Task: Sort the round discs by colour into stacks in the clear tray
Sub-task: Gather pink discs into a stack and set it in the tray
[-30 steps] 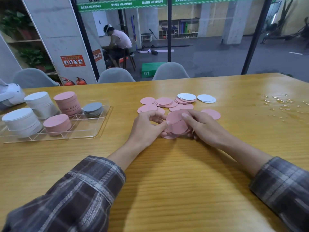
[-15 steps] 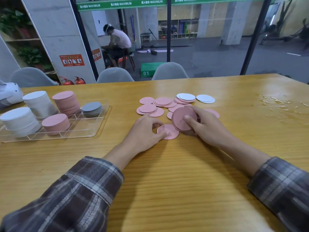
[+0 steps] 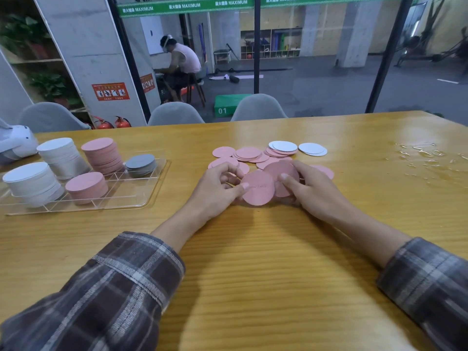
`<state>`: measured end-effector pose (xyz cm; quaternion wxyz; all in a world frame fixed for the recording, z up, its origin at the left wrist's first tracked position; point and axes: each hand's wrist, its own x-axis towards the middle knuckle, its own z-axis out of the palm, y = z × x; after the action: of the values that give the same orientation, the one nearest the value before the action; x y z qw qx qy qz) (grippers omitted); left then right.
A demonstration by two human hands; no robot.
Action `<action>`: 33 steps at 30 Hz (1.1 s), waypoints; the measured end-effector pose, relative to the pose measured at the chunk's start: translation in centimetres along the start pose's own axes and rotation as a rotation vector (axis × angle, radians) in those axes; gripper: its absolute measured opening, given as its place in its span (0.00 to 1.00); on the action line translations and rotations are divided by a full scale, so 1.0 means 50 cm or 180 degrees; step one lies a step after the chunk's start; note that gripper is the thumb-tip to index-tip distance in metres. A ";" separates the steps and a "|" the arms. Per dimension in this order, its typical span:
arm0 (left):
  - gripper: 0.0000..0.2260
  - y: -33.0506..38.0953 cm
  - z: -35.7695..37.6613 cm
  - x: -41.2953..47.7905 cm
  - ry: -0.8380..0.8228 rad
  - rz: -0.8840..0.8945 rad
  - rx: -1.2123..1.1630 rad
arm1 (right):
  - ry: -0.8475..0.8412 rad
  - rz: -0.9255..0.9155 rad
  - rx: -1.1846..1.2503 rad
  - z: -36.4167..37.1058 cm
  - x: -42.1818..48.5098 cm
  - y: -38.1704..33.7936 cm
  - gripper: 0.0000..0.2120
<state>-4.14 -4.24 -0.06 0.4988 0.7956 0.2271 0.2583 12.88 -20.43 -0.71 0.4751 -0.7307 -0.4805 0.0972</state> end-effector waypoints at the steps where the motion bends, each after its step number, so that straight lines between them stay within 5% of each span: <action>1: 0.08 0.005 0.005 -0.004 -0.0033 -0.0003 -0.0148 | -0.0022 -0.0006 0.0021 0.001 -0.001 -0.003 0.07; 20: 0.11 0.016 0.046 -0.011 0.0519 0.0310 0.0302 | -0.0346 -0.0314 -0.0426 0.005 -0.005 -0.016 0.15; 33: 0.07 0.002 0.056 -0.013 -0.0019 0.0904 0.1109 | -0.0488 -0.0352 -0.0958 0.014 -0.001 -0.009 0.19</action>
<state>-2.86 -6.57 -1.11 0.3132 0.8944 0.1525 0.2804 12.16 -20.02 -0.77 0.3269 -0.7565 -0.5639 0.0533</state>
